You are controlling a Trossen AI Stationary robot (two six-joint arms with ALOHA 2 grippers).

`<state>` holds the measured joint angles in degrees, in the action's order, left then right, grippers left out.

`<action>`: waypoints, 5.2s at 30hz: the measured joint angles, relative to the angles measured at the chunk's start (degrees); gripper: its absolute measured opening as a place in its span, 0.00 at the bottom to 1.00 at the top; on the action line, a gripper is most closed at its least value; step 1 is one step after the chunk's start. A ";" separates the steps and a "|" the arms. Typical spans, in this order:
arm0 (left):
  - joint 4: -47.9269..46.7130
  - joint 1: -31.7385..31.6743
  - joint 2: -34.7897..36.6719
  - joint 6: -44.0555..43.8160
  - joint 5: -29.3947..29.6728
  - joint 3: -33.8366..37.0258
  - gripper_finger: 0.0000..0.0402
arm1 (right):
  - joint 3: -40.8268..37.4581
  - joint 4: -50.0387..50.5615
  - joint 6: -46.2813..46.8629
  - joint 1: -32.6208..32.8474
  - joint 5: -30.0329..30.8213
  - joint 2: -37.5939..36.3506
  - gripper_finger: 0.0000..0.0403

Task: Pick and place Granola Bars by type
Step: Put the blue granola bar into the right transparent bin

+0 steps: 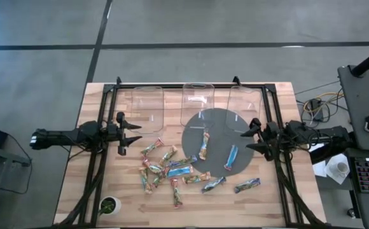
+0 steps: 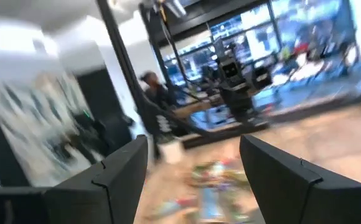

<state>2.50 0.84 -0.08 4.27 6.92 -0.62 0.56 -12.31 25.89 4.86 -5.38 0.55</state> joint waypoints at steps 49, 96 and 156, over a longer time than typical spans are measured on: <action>-0.01 0.02 -0.02 -0.02 0.00 0.02 0.46 | 0.00 -15.55 38.90 0.00 38.36 -0.05 0.60; -0.02 0.01 0.00 -0.01 0.00 0.02 0.46 | 42.06 56.06 26.04 44.20 9.69 77.38 0.58; -0.04 0.02 0.00 0.00 0.00 0.02 0.46 | 39.41 62.04 77.77 40.02 65.04 41.34 0.22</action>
<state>2.46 0.86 -0.08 4.27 6.92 -0.60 39.97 49.73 103.66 44.88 59.66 41.89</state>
